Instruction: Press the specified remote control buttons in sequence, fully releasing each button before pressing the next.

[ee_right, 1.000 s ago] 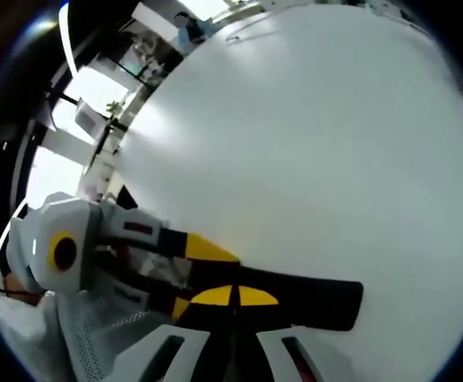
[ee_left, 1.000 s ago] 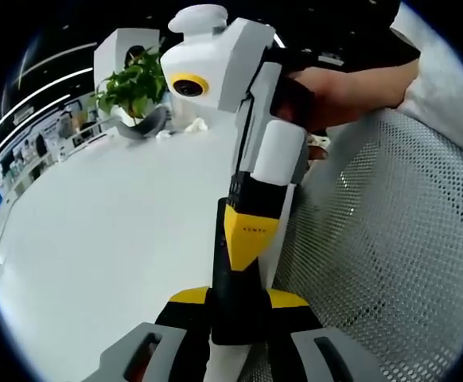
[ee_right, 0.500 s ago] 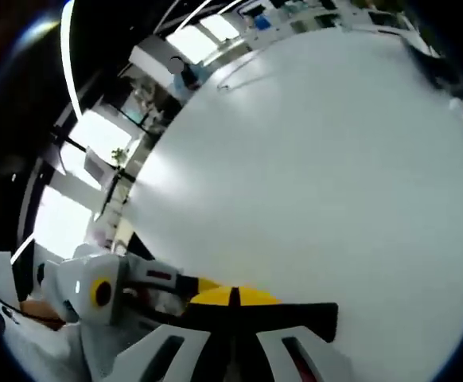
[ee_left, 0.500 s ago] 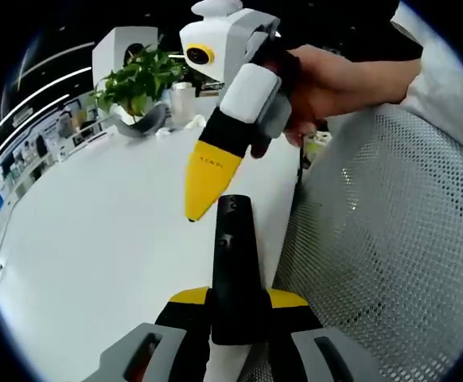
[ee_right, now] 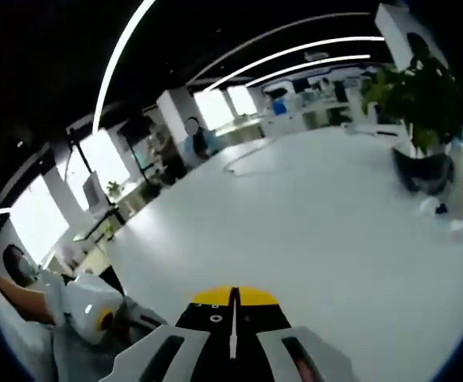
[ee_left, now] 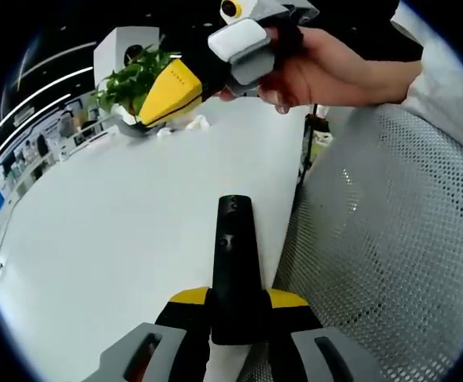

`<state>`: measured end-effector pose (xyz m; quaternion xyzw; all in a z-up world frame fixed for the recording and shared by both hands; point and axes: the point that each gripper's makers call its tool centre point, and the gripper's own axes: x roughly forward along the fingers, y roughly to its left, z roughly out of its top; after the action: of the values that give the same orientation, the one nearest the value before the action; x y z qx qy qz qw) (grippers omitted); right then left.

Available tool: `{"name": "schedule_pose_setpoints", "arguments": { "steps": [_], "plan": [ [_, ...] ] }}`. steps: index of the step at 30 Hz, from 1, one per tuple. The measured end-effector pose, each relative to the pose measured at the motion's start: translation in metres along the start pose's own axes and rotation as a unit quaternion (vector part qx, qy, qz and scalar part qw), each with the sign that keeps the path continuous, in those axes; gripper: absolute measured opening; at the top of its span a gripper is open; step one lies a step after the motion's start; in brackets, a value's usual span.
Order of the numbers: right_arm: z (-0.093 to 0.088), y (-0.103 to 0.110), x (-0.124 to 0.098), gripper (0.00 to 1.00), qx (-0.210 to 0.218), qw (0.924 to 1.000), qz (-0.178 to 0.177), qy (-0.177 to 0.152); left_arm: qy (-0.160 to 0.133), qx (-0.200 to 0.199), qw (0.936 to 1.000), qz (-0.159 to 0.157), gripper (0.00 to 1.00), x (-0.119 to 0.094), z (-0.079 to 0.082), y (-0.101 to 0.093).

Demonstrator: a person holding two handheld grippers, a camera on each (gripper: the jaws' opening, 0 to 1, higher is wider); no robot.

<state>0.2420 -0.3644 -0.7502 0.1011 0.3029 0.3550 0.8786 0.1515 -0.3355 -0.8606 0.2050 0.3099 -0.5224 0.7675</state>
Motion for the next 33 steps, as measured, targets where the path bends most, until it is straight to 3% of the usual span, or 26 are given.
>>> {"name": "schedule_pose_setpoints", "arguments": {
  "steps": [6, 9, 17, 21, 25, 29, 33],
  "plan": [
    [0.017, -0.001, -0.01, 0.0, -0.006, 0.9991, -0.006, -0.042, -0.001, 0.0, 1.0, 0.0, 0.25, 0.0, 0.0, 0.0],
    [0.03, 0.0, -0.018, 0.05, -0.019, 0.997, -0.011, -0.074, -0.001, 0.0, 1.0, 0.0, 0.25, 0.0, 0.0, 0.001],
    [0.052, -0.01, -0.032, 0.26, -0.046, 0.9892, -0.055, -0.128, -0.002, -0.001, 1.0, 0.001, 0.25, 0.0, 0.0, 0.001],
    [0.066, -0.007, -0.041, 0.42, -0.027, 0.9846, -0.049, -0.166, -0.002, -0.001, 1.0, 0.001, 0.25, -0.001, 0.0, 0.0],
    [0.083, -0.014, -0.054, 0.57, -0.064, 0.9729, -0.088, -0.204, -0.002, -0.001, 1.0, 0.001, 0.25, -0.001, 0.0, 0.0],
    [0.089, -0.019, -0.065, 0.65, -0.087, 0.9656, -0.114, -0.217, -0.002, -0.001, 1.0, 0.001, 0.25, -0.001, 0.0, 0.0],
    [0.092, -0.024, -0.076, 0.8, -0.094, 0.9577, -0.132, -0.238, -0.002, -0.001, 1.0, 0.0, 0.25, -0.001, 0.0, 0.0]
  ]
}}
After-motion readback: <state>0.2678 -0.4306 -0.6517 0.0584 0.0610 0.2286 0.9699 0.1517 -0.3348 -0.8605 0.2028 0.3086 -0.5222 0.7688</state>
